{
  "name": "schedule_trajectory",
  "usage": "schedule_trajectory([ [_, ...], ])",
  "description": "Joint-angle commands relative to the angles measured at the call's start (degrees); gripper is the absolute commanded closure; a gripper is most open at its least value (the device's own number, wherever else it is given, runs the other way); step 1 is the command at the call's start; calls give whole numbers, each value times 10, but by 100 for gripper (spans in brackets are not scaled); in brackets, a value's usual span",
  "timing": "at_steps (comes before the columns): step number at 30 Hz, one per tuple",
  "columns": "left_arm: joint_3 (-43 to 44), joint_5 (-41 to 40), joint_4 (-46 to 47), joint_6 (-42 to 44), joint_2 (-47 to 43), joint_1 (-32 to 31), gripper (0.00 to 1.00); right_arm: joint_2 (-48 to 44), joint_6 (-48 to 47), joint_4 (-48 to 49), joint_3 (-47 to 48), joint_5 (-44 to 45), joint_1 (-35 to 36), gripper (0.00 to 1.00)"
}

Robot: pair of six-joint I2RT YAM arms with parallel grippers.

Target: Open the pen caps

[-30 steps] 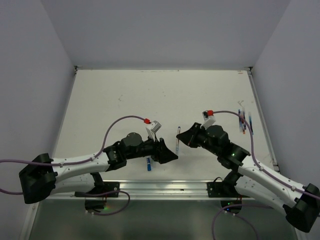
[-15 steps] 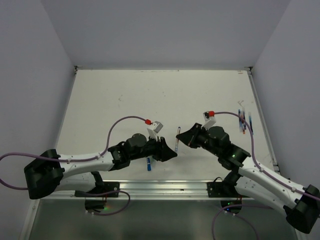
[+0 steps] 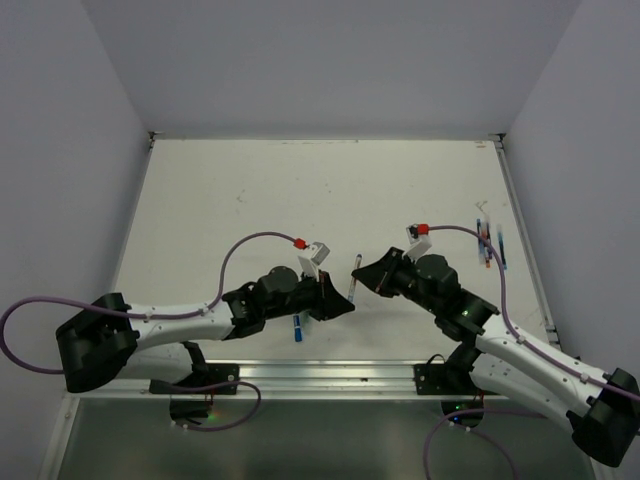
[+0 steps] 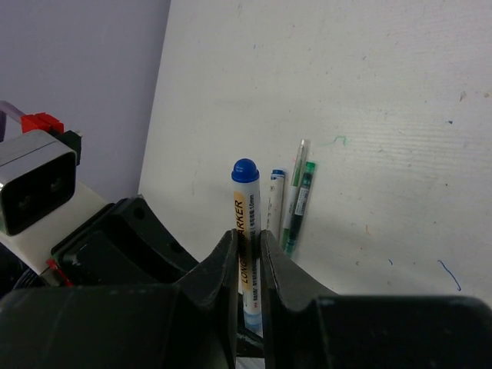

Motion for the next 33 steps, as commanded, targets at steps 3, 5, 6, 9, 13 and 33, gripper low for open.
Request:
schedule_trajectory([
  [3, 14, -18, 13, 4, 0, 0, 100, 5, 10, 38, 3, -15, -1, 100],
  [5, 11, -18, 12, 4, -3, 0, 100, 11, 8, 39, 0, -19, -1, 93],
  [6, 11, -18, 12, 4, -2, -1, 100, 12, 8, 43, -3, -20, 0, 90],
  [9, 15, -19, 7, 4, -1, 0, 100, 27, 7, 62, -8, -32, -1, 80],
  [13, 33, -15, -8, 6, 11, -1, 100, 43, 0, 64, -1, -45, 0, 78],
  [33, 55, -11, -34, 9, 9, -1, 100, 59, -14, 63, -16, -41, 0, 100],
])
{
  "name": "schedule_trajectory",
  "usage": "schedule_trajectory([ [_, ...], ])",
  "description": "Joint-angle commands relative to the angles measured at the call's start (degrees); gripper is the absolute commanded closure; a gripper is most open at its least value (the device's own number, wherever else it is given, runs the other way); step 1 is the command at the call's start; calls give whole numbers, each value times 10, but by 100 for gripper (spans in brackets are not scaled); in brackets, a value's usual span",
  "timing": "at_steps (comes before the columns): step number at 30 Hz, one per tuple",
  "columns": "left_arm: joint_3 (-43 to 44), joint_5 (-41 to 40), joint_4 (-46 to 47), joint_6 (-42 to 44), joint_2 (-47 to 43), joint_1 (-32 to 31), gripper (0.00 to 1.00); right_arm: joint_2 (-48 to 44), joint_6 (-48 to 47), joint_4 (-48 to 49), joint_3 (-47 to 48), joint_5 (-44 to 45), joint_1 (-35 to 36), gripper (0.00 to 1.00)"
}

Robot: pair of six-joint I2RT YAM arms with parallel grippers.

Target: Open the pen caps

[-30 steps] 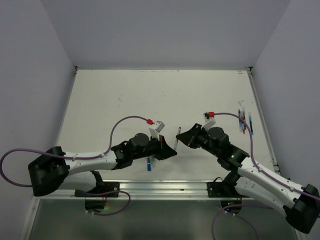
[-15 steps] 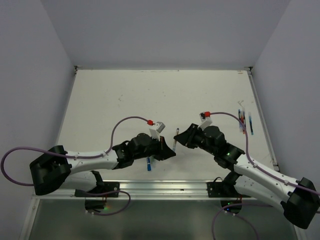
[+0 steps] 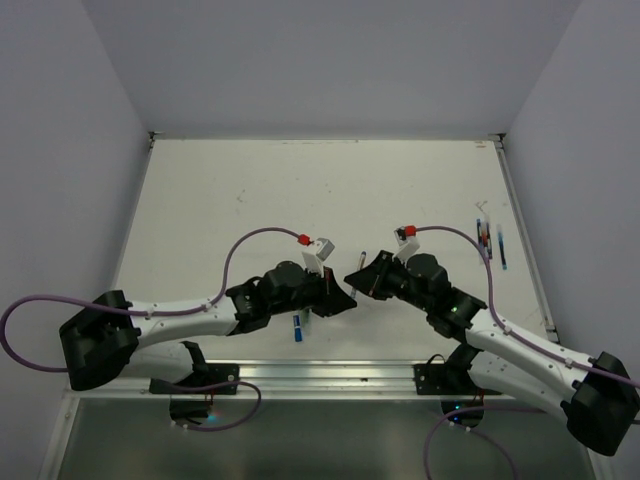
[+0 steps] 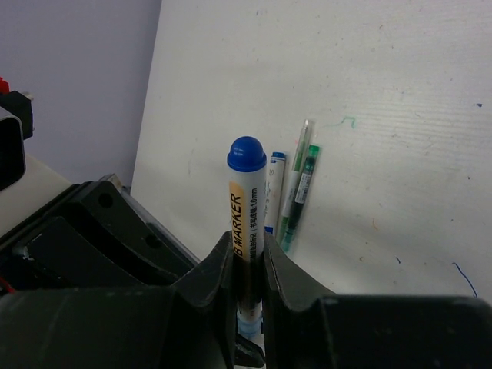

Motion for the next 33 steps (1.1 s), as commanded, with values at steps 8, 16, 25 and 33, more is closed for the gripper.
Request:
schedule_trajectory([
  [8, -69, 175, 215, -30, 1, 16, 100, -23, -62, 51, 14, 25, 0, 100],
  [16, -150, 258, 356, -75, -58, 37, 100, 1, -72, 81, 56, -65, -57, 100],
  [25, -190, 288, 415, -100, -73, 42, 100, 48, -9, 232, 24, -164, -107, 100],
  [33, -211, 327, 467, -113, -80, 51, 100, 60, -28, 265, 46, -219, -113, 100],
])
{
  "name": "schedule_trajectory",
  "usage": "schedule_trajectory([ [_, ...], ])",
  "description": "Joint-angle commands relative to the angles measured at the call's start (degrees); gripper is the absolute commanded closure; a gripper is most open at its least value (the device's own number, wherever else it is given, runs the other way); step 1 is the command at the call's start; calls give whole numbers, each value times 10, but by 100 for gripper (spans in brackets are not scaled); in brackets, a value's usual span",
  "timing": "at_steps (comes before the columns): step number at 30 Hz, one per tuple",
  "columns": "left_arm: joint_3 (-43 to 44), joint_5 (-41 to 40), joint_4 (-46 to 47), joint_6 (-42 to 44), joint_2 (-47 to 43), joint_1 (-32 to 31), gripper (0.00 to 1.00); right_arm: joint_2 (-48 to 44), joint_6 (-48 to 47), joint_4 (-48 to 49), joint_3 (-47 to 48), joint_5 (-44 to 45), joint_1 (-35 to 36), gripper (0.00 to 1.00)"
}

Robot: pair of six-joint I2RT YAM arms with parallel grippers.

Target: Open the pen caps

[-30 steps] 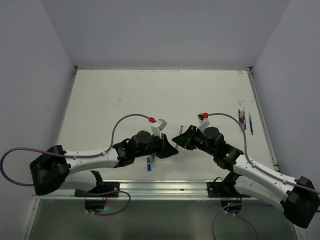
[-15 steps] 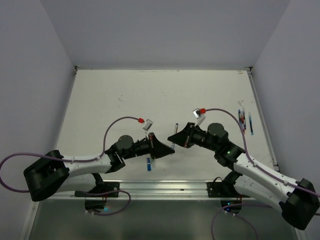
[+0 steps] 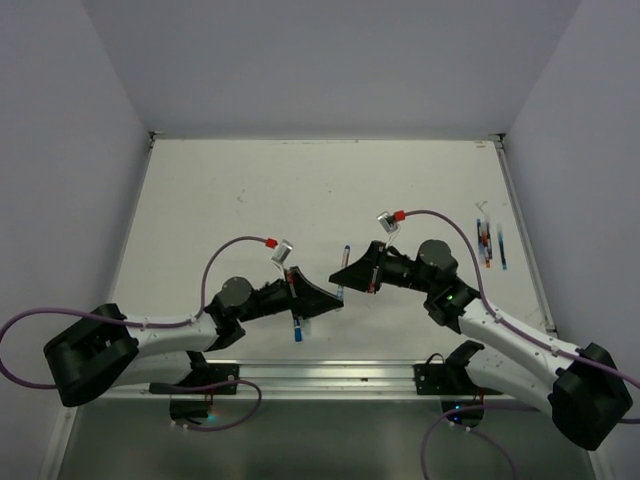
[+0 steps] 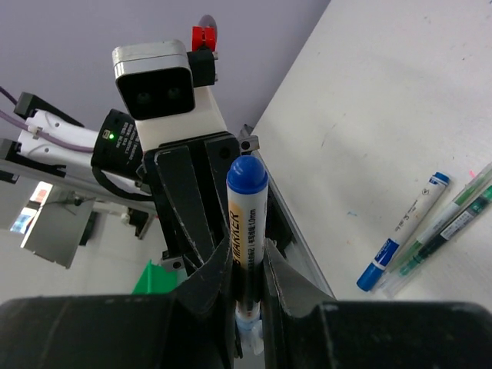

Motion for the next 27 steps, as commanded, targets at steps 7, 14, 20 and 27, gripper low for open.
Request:
schedule_trajectory([
  [7, 89, -178, -482, 101, -101, -21, 100, -25, -68, -99, 51, 195, -44, 100],
  [14, 129, -405, -702, 13, -117, -52, 100, -25, -45, -244, 89, 344, -37, 100],
  [20, 140, -306, -615, 101, -78, -68, 100, -17, -18, -277, 109, 431, -33, 100],
  [27, 66, -18, -274, 82, -30, -69, 100, 42, -33, -219, 141, 395, -41, 100],
])
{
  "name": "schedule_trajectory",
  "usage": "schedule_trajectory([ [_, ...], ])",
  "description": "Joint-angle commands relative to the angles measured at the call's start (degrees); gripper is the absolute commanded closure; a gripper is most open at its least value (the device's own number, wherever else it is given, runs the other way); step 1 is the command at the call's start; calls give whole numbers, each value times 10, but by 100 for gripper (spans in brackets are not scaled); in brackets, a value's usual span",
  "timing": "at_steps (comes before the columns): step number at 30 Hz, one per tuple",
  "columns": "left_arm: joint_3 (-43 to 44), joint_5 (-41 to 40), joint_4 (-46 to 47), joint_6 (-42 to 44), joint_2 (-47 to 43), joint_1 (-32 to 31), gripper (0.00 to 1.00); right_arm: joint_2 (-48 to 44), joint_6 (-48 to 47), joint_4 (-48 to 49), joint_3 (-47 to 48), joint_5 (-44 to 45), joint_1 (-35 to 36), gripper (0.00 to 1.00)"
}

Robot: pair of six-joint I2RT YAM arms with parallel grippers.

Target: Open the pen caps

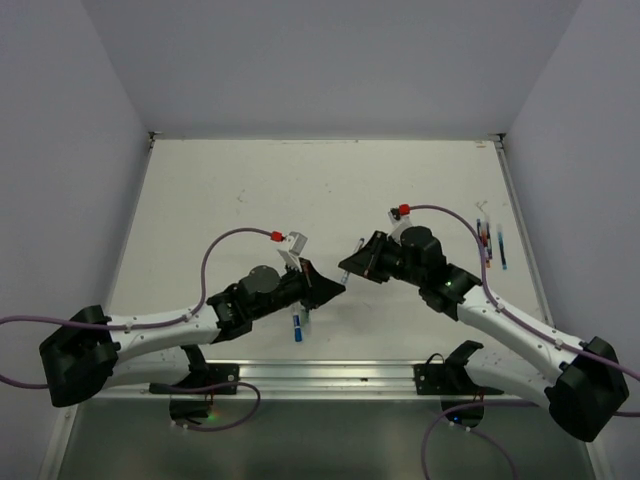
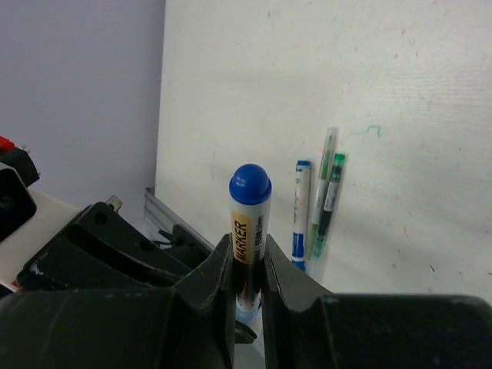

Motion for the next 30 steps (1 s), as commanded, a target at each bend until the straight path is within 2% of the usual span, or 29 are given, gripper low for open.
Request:
schedule_trajectory([
  [1, -70, 196, 80, -15, -14, -18, 100, 24, -56, 67, 46, 156, -56, 100],
  [3, -94, 205, 93, -16, -32, -18, 100, 33, -54, 83, 49, 121, -73, 100],
  [4, -116, 215, 108, -17, -67, -18, 100, 45, -46, 112, 49, 67, -114, 100],
  [7, -137, 225, 131, -27, -83, -17, 100, 49, -47, 143, 47, 22, -129, 100],
  [11, -154, 231, 134, -36, -116, -17, 100, 63, -41, 179, 41, -57, -186, 100],
  [18, -147, 237, 129, -31, -112, -16, 100, 54, -29, 245, 11, -83, -198, 100],
  [21, -105, 216, 63, 1, -102, -17, 100, 58, -36, 236, 17, -101, -195, 100],
  [23, -77, 183, -20, 24, -95, -17, 100, 53, -51, 201, 25, -109, -194, 100],
  [26, -33, 130, -99, 67, -102, -17, 59, 36, -76, 150, 32, -123, -192, 100],
  [27, -18, 118, -111, 84, -105, -17, 39, 32, -81, 137, 34, -130, -191, 100],
  [28, -10, 96, -129, 94, -108, -17, 32, 29, -86, 124, 35, -133, -190, 100],
  [29, -2, 85, -136, 105, -109, -17, 12, 24, -89, 112, 34, -138, -188, 100],
  [30, 18, 73, -146, 123, -107, -16, 4, 16, -90, 94, 33, -153, -188, 100],
])
